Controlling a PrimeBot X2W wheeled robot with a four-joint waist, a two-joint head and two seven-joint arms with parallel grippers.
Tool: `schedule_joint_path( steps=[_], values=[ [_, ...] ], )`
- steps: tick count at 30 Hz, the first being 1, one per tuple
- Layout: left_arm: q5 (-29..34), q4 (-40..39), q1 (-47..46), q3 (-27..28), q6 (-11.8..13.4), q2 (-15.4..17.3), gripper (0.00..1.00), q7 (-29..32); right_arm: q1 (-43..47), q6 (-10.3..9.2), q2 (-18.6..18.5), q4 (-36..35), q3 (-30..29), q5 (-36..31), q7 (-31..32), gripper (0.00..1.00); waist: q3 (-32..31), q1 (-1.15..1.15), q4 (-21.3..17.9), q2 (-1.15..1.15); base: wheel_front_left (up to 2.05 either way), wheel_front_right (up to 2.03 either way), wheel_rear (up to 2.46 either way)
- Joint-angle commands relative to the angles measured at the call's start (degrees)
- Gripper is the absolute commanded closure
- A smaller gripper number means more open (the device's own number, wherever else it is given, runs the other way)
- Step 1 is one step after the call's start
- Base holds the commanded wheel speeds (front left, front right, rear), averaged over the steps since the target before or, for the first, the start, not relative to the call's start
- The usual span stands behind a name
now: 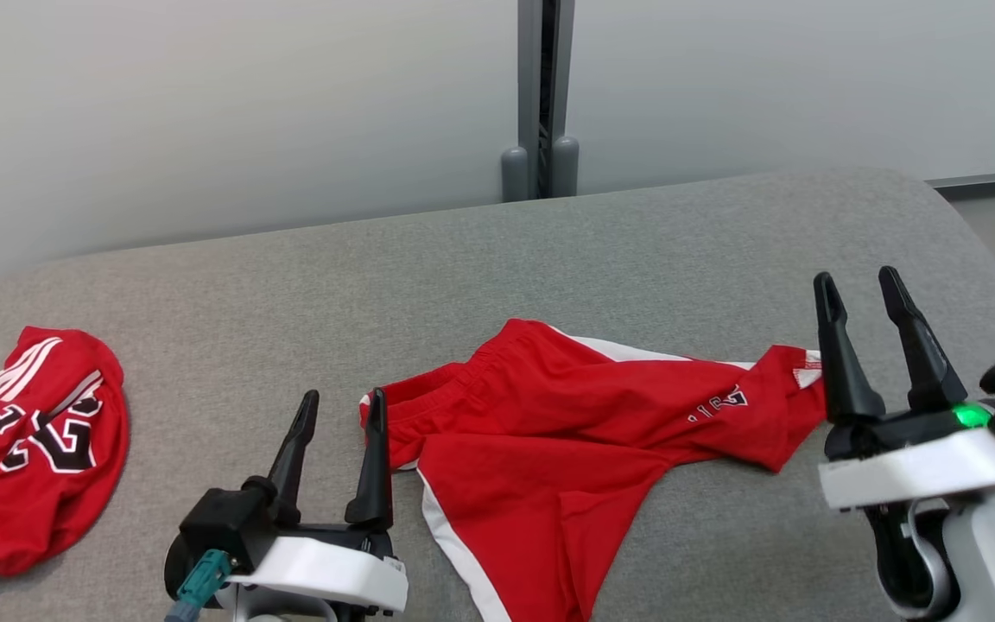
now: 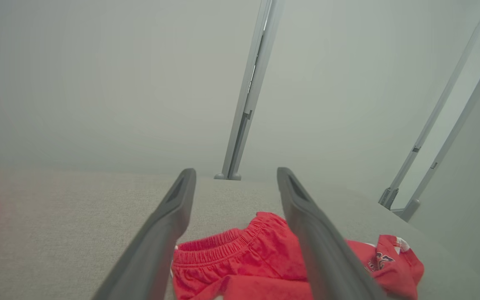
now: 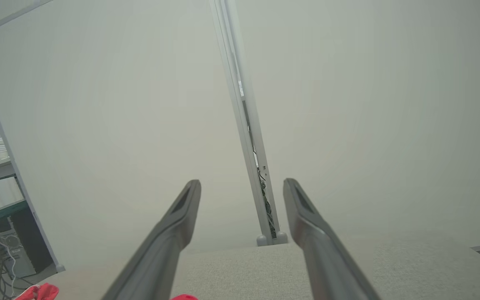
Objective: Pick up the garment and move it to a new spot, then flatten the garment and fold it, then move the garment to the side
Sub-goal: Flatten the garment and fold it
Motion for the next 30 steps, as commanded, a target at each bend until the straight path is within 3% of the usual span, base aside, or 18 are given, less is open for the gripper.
schedule_joint_path(
  steps=[1, 6, 19, 23, 30],
  values=[
    [-0.3, -0.6, -0.9, 0.7, 0.4, 0.3, 0.0, -0.2, 2.7, 0.01, 1.4, -3.8, -1.4, -2.8, -0.1, 0.0, 0.0, 0.0, -0.6, 0.0, 0.0, 0.0, 0.0],
    [-0.1, -1.0, -0.3, 1.3, 0.4, 0.2, 0.0, -0.2, 8.5, 0.01, 5.0, -10.4, -2.0, -4.6, -0.1, 0.0, 0.2, 0.0, -0.9, 0.0, 0.0, 0.0, 0.0],
    [1.3, 2.2, -1.6, -0.3, -0.2, 0.2, 0.0, -0.2, 9.8, 0.01, 5.9, -10.7, 0.8, -7.1, -0.1, 0.0, 3.2, 0.0, -2.0, 0.0, 0.0, 0.0, 0.0],
    [3.9, 11.0, -7.0, -2.8, 0.0, 0.2, 0.0, 0.5, 8.9, 0.01, 5.7, -10.9, 1.4, -8.0, -0.1, 0.0, 5.7, 0.0, -3.5, 0.0, 0.0, 0.0, 0.0],
    [5.7, 22.8, -22.1, -7.1, -2.9, 0.4, 0.0, 8.1, 6.9, 0.01, 6.0, -11.8, 1.4, -7.9, -0.2, 0.0, 10.0, 0.0, -6.4, 0.0, 0.0, 0.0, 0.0]
  ],
)
